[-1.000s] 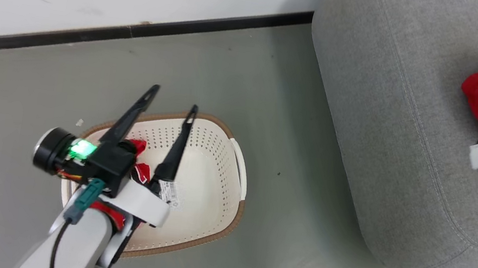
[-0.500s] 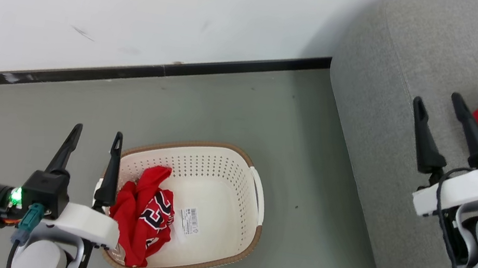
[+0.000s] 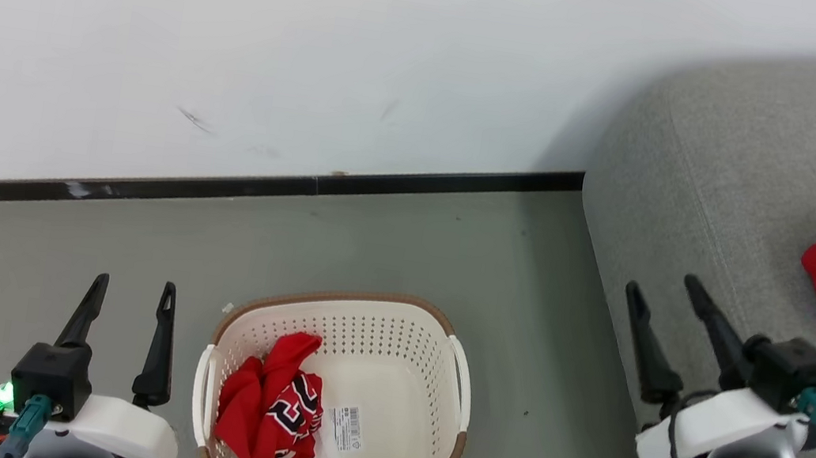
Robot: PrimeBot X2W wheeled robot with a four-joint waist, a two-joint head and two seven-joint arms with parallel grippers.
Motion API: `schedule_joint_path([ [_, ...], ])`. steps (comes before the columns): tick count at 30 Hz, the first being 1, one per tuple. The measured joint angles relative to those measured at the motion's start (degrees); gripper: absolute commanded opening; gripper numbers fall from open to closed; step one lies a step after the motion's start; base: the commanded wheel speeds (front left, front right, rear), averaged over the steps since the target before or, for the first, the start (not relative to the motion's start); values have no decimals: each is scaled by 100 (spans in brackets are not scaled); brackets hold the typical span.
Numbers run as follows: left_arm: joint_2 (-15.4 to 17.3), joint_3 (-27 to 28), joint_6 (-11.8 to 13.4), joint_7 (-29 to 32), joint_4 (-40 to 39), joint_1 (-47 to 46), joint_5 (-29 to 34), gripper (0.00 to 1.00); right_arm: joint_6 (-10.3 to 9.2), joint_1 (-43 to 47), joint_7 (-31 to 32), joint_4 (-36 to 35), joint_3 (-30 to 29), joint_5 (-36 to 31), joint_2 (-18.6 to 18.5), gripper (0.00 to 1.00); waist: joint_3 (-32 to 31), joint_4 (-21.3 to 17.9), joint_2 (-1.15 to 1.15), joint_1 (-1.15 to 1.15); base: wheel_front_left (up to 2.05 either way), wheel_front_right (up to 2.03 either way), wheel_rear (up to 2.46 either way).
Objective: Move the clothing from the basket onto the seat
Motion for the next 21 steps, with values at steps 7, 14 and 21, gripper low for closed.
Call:
schedule_joint_path([
  [7, -18, 79, 0, -1, 0, 213, -36, 100, 0, 492, 0, -33, -107, -211, 133, 100, -313, 90, 0, 0, 0, 0, 0],
  [14, -22, 108, 0, -5, 5, 443, -36, 100, 0, 853, 0, -63, -246, -275, 210, 100, -544, 154, 0, 0, 0, 0, 0],
  [21, -22, 116, 0, -5, 8, 637, -36, 100, 0, 1179, 0, -113, -314, -341, 315, 100, -756, 224, 0, 0, 0, 0, 0],
])
